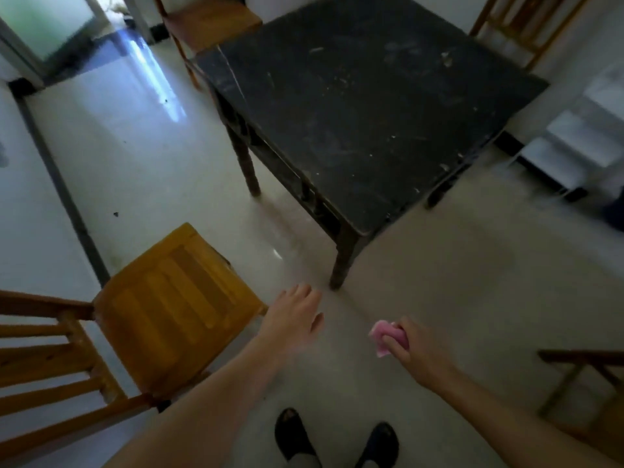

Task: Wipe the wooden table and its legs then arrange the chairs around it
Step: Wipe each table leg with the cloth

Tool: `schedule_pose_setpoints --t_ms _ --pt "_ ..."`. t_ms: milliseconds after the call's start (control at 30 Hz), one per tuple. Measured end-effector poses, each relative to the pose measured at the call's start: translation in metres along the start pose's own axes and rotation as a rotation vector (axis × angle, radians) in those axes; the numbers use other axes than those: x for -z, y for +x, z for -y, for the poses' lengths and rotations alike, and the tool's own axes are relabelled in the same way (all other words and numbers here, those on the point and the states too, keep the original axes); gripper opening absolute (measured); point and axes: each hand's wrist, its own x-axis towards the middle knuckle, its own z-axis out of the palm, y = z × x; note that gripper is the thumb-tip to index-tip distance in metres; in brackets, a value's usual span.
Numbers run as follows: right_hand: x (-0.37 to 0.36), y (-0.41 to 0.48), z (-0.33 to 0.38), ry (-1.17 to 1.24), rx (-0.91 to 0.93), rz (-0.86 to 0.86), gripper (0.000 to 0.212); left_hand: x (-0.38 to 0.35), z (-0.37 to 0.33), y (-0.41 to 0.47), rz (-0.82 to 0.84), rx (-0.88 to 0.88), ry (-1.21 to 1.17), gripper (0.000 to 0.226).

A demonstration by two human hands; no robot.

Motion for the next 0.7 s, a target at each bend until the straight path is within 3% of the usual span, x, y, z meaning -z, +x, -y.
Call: schedule_pose_setpoints --t_ms 167,267,433,700 --pt "-0.038 0.04 -0.065 0.002 -0.113 -0.129 0.021 -0.069 -0.006 0.074 -0.051 -0.094 0.111 0.048" --pt "-0.061 0.086 -0.101 -0.025 -0.124 -0.224 0.028 -0.112 0.003 0.123 -0.142 -0.013 0.086 0.062" --pt "-0.105 0.172 -0.138 0.084 0.015 -0.467 0.014 -0.176 0.033 0.19 -0.314 0.098 0.036 0.079" --pt "-0.14 0.291 -0.144 0.398 0.492 -0.765 0.036 -0.235 0.067 0.232 -0.705 -0.038 0.123 0.078"
